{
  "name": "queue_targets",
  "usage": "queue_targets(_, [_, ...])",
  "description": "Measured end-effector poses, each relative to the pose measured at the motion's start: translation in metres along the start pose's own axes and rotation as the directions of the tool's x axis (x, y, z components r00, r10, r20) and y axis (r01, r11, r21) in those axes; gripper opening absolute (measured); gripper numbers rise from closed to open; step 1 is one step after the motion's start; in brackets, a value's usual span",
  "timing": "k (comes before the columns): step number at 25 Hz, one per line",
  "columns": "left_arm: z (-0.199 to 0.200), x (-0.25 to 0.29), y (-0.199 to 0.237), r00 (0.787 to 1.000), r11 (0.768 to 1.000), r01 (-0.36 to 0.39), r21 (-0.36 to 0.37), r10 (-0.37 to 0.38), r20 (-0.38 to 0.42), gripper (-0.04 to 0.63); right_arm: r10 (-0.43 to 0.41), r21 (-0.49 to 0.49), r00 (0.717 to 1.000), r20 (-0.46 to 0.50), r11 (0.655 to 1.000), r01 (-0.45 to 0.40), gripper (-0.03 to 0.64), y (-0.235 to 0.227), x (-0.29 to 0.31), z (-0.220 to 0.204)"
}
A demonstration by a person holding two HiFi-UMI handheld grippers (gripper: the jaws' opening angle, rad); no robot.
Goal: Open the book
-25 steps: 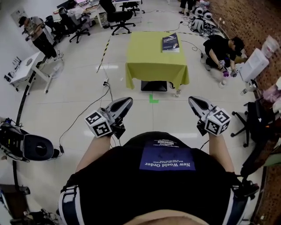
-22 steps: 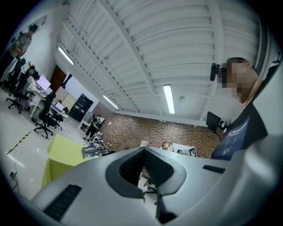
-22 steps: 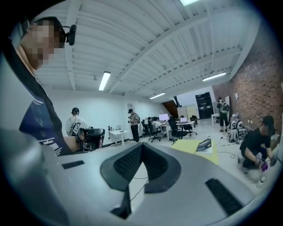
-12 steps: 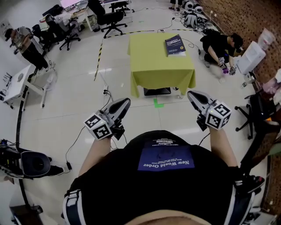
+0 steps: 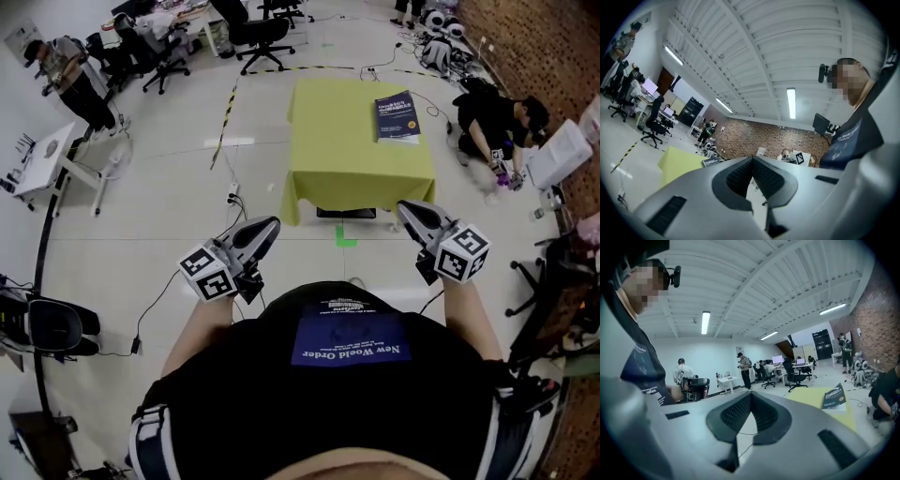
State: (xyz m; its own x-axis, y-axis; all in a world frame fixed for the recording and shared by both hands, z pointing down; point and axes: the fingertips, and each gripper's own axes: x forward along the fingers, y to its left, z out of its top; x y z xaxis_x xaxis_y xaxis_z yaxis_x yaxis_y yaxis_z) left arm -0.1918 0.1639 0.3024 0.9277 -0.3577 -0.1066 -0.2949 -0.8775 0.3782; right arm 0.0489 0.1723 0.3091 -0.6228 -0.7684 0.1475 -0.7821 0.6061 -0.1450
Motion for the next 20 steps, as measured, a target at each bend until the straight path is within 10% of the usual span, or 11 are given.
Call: queue_targets(20, [0.033,0.248,0.112,0.995,0.995,-0.094,-0.03,0.095,0.029,-0.005,0.133,-0.01,0.99,-0.049,0.991,-0.134,-0.014,-0.27,0.067,0.048])
